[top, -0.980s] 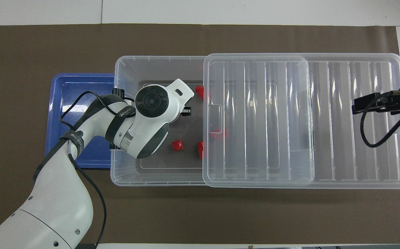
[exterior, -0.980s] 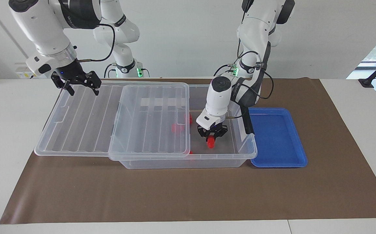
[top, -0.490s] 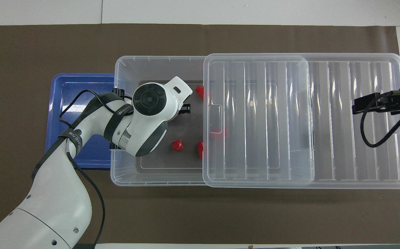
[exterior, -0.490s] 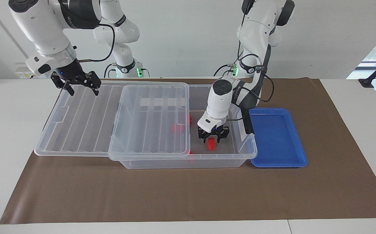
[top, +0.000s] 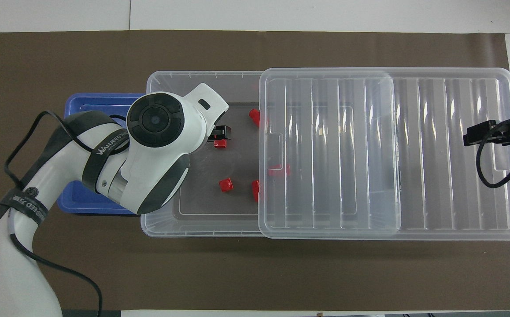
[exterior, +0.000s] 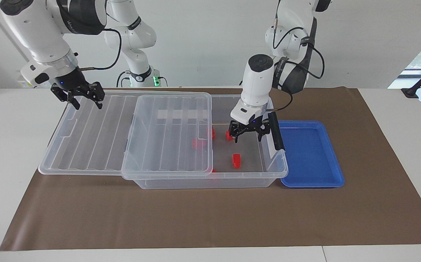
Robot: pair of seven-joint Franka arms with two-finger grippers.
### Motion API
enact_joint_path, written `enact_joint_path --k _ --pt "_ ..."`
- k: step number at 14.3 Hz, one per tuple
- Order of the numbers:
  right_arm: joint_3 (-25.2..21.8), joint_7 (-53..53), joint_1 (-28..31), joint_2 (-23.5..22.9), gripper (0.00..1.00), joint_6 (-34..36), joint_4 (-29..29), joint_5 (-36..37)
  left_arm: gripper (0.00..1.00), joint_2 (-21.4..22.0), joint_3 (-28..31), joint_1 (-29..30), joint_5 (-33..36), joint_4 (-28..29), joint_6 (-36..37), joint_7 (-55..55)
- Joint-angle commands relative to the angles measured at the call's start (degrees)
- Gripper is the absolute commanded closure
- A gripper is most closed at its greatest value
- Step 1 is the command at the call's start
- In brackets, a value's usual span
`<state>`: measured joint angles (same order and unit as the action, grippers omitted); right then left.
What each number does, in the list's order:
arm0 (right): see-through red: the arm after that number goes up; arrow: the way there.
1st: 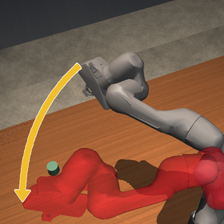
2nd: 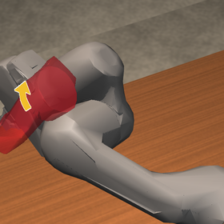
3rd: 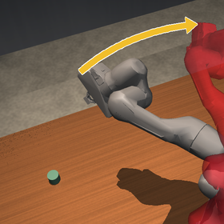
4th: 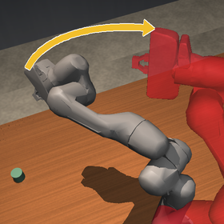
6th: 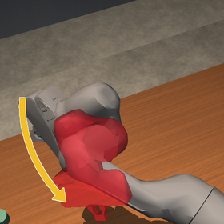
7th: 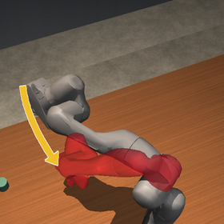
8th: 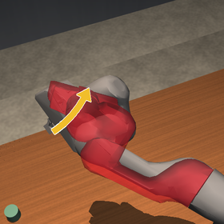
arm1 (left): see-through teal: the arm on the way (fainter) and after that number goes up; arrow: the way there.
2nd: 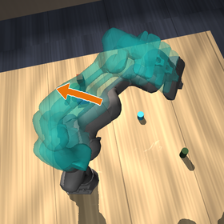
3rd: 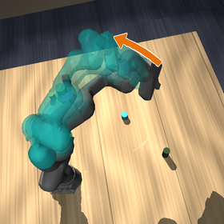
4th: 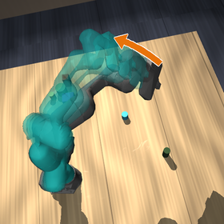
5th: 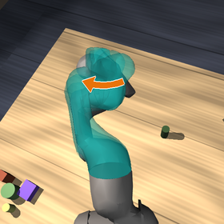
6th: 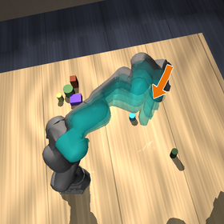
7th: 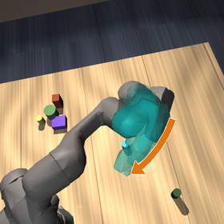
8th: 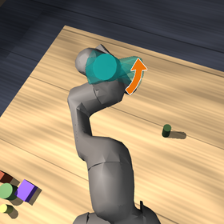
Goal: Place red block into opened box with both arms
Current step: 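Withdraw the left gripper back over the blue tray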
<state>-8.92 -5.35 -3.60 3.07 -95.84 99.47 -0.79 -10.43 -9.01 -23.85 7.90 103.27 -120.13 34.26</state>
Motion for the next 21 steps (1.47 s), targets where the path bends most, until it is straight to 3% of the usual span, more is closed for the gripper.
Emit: enact_joint_path --k 1,5,10,14,21 --pt "-4.77 -6.67 0.7 1.93 1.0 -4.24 4.93 -0.08 0.0 3.13 -0.05 2.83 0.11 1.32 2.7 -2.86" --pt "-11.46 -17.32 1.75 -1.48 1.0 -9.36 6.36 -0.08 0.0 5.95 0.04 8.63 -5.0 1.32 7.09 -14.45" --pt "-11.99 -18.91 5.01 -5.35 1.0 -12.7 6.62 -0.17 0.0 8.23 0.13 16.01 -7.99 1.24 12.27 -26.94" --pt "-11.99 -18.55 4.83 -5.27 1.0 -15.78 9.6 -0.17 0.0 9.82 0.74 19.8 -8.08 0.36 15.79 -33.54" --pt "-11.91 -16.18 3.96 -5.09 1.0 -15.61 9.96 -0.52 0.0 9.82 1.09 22.96 -8.08 -7.54 24.58 -38.11"
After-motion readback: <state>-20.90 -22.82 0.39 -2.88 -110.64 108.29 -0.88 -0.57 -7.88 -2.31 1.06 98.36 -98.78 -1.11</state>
